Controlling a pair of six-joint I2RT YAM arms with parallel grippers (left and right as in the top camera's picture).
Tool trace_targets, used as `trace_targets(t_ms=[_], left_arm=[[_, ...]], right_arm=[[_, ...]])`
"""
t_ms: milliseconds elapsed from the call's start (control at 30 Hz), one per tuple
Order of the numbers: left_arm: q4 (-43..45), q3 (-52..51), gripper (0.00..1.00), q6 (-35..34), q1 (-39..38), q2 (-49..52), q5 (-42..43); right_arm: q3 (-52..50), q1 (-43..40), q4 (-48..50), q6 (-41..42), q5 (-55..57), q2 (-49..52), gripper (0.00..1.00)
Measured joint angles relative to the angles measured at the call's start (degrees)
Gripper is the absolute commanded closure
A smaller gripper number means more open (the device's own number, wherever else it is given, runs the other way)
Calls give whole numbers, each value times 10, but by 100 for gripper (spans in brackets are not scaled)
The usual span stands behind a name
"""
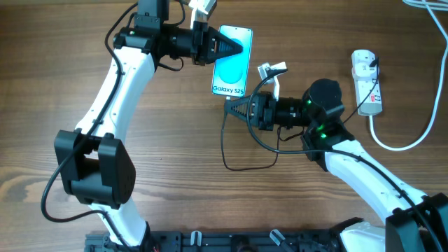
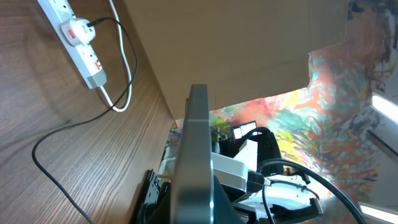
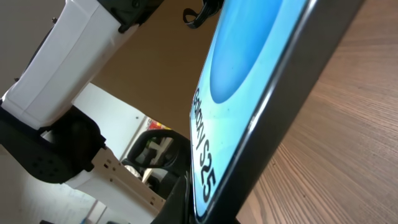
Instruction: Plug charger to phone and switch on socket
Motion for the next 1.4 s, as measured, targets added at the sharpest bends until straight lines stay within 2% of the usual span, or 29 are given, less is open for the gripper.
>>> trace_targets(t_ms=[1400], left_arm=[[10, 0, 96, -8, -3, 0, -1]], right_arm=[[0, -1, 0, 9, 0, 0, 95]])
